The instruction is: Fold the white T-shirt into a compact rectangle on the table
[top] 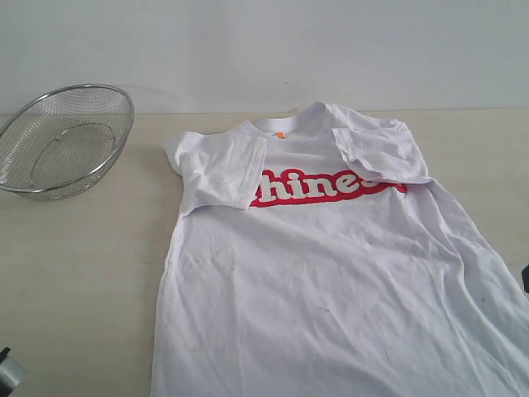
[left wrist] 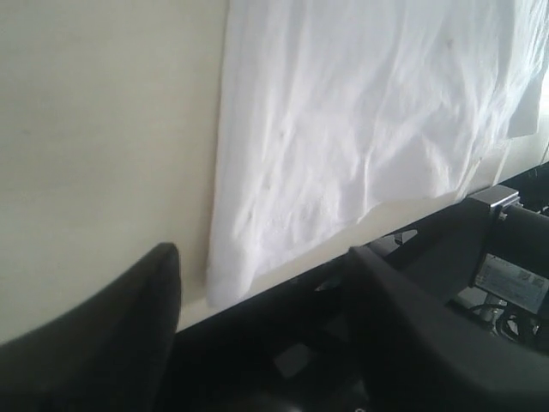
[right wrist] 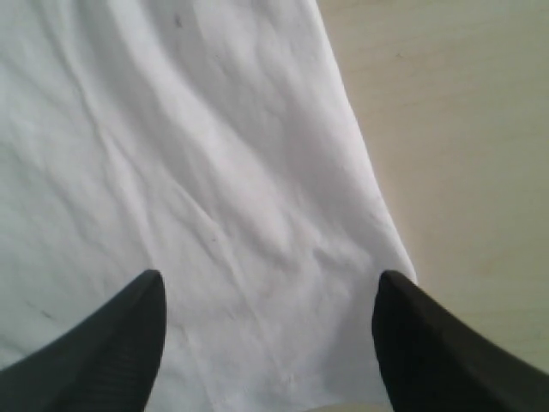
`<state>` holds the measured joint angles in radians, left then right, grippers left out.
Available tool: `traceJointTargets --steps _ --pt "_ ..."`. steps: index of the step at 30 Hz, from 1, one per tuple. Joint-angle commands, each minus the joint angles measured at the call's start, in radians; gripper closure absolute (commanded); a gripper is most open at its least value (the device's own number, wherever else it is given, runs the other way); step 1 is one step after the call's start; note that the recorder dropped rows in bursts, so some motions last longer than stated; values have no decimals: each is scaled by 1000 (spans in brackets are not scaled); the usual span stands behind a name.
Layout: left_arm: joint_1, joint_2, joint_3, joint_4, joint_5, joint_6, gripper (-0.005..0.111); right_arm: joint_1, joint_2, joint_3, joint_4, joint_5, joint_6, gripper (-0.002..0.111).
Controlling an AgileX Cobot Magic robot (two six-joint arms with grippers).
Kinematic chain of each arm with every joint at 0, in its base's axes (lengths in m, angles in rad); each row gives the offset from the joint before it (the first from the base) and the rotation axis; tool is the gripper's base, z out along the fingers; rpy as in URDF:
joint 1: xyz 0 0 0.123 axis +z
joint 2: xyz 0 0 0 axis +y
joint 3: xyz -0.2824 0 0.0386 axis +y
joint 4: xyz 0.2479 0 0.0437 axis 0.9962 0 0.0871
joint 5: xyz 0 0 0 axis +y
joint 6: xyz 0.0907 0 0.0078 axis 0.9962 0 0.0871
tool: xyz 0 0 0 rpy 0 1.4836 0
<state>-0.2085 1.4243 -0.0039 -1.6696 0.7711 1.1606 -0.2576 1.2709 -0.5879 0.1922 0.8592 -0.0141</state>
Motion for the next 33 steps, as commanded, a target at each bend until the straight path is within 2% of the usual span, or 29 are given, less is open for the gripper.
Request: traceJointTargets --steps 1,6,11,14,16,19,27,30,33 --pt "1 4 4 -12 11 -2 53 2 -5 0 3 -2 -3 47" --pt "1 28 4 -18 11 -2 53 2 -5 0 65 -1 -51 47" --pt "1 60 4 -44 11 42 53 2 -5 0 418 93 -381 47" --pt "1 74 4 -69 17 60 53 45 -5 0 571 179 -506 48" --pt "1 74 4 -75 21 95 53 116 -5 0 599 187 -519 48" --pt "1 74 4 -75 23 115 53 288 -5 0 620 134 -498 48" --pt "1 74 2 -75 23 141 53 817 -1 0 660 -248 -356 48" --pt "1 74 0 -75 40 141 53 957 8 0 647 -370 -307 48" --pt "1 70 -4 -75 87 141 53 1049 60 0 647 -415 -293 48"
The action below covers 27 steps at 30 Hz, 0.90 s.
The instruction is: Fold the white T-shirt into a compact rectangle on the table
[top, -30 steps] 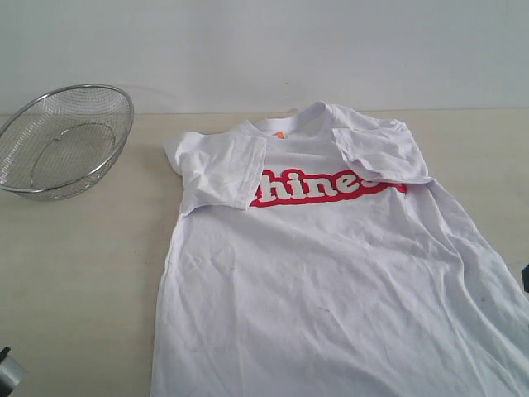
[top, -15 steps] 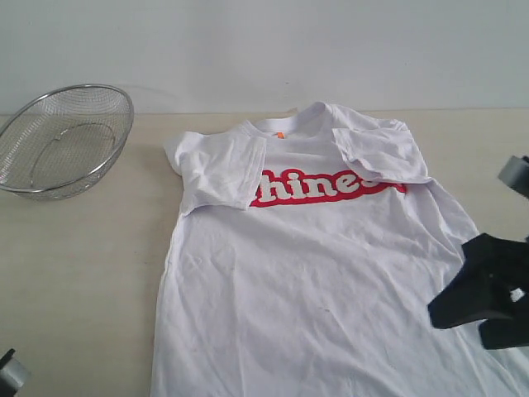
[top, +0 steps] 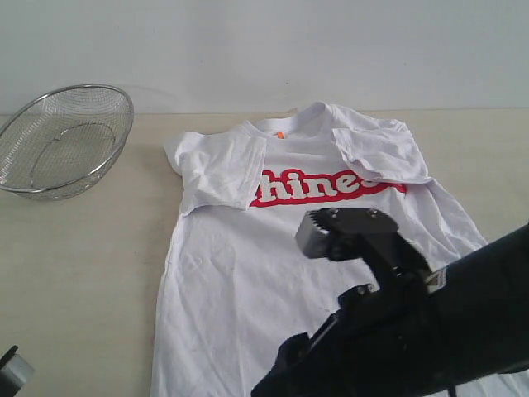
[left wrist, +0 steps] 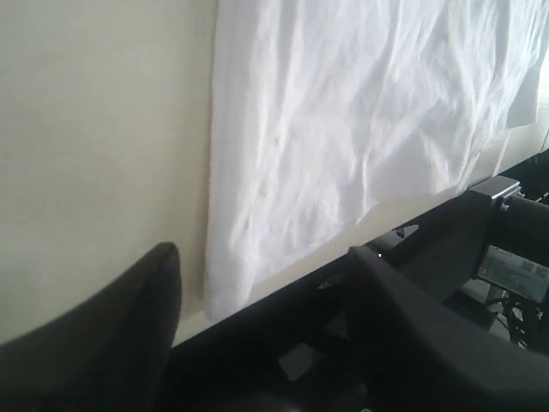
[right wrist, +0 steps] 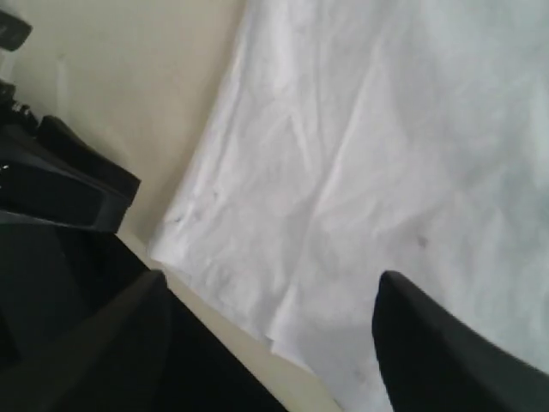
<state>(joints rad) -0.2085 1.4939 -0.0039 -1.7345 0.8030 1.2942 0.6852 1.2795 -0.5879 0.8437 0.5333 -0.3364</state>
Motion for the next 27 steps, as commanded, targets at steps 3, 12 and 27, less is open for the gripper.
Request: traceJointTargets --steps 3,12,27 --pt "1 -17 -19 -10 80 0 53 157 153 -5 -4 -106 30 52" --pt "3 -109 -7 -10 -53 -45 53 245 340 -143 -4 -95 -7 53" --pt "3 -197 -7 203 -174 -225 53 355 465 -184 -50 -202 -20 35"
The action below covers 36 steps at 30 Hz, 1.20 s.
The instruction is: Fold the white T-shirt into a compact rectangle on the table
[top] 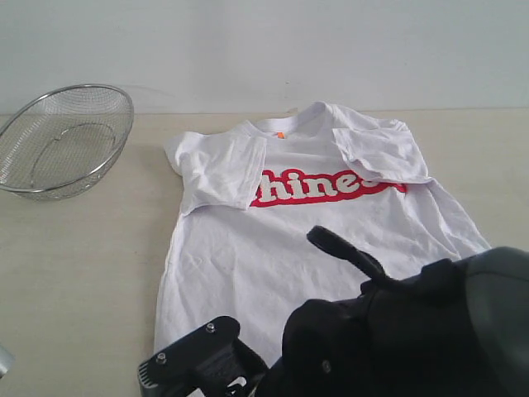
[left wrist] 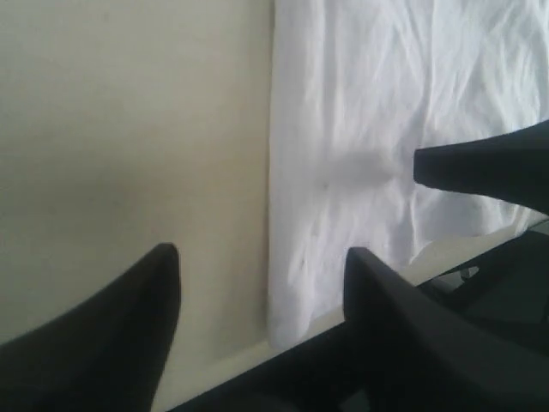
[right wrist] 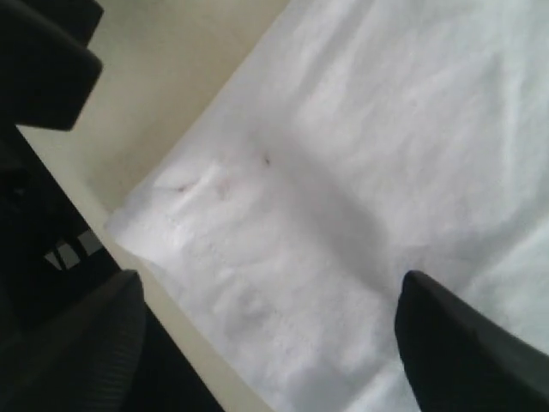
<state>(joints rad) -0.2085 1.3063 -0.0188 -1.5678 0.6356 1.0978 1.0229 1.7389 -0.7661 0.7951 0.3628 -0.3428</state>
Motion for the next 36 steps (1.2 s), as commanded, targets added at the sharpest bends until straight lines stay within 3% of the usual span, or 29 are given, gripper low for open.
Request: traceJointTargets --steps 1,15,21,22,26,36 --pt "3 -9 8 37 -6 -28 53 25 6 -6 -2 -44 -13 35" --pt "3 -9 8 9 67 -37 53 34 115 -15 -2 -56 -4 38" --pt "3 -9 8 -13 45 -32 53 34 119 -15 -2 -33 -8 73" --pt "3 -9 8 -13 47 -32 53 34 119 -15 -2 -29 -23 83" --pt "3 -9 8 -6 42 -32 53 34 119 -15 -27 -16 -25 100" --pt "1 13 8 -4 37 -32 53 34 119 -15 -23 -74 6 102"
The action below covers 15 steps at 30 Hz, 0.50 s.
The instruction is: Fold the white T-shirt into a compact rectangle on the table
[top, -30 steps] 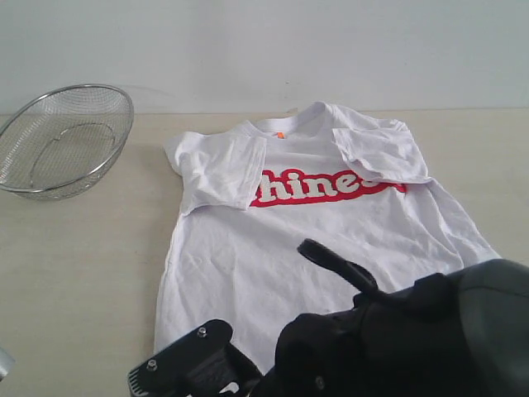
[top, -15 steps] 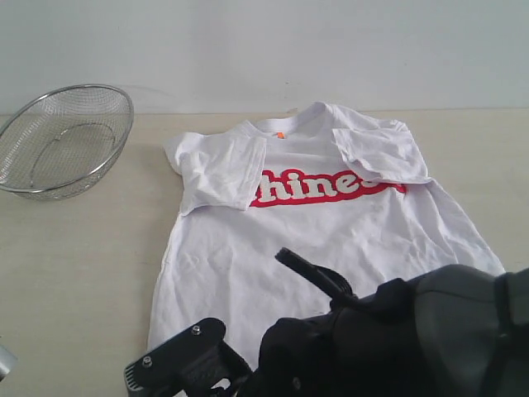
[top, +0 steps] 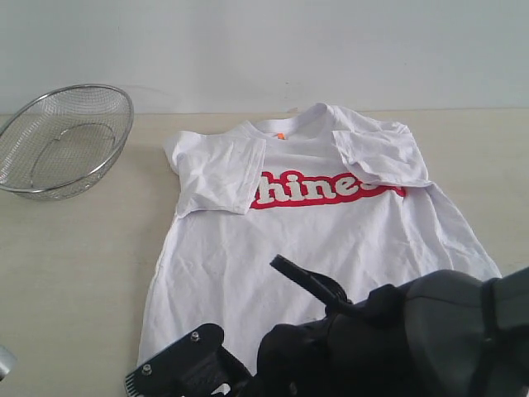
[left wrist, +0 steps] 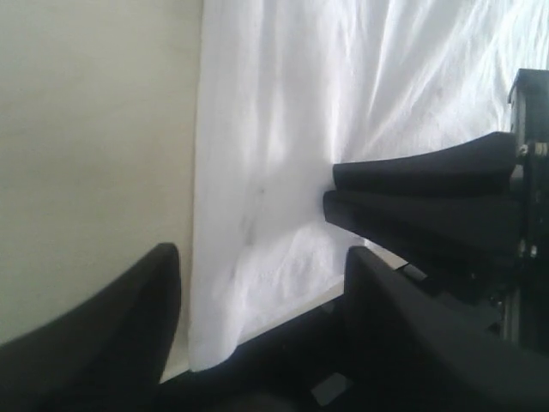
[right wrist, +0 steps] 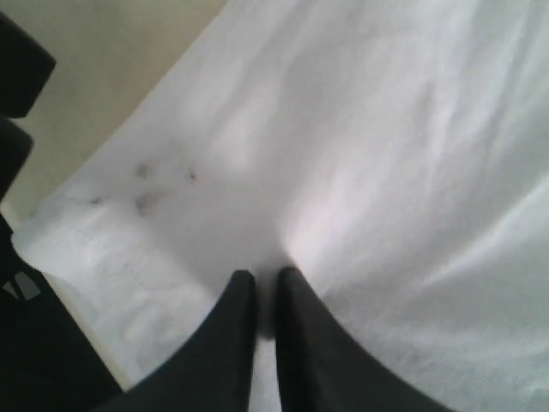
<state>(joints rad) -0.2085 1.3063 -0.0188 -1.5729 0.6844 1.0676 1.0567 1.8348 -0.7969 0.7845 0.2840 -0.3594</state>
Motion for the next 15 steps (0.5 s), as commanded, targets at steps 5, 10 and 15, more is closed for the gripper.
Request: traceJointTargets --steps 5,10,15 --pt "1 50 8 1 -15 6 53 0 23 14 -10 -12 25 102" --pt "1 76 9 1 10 8 53 0 23 -14 -10 3 22 102" --pt "1 79 19 0 29 8 53 0 23 -58 -12 36 10 102"
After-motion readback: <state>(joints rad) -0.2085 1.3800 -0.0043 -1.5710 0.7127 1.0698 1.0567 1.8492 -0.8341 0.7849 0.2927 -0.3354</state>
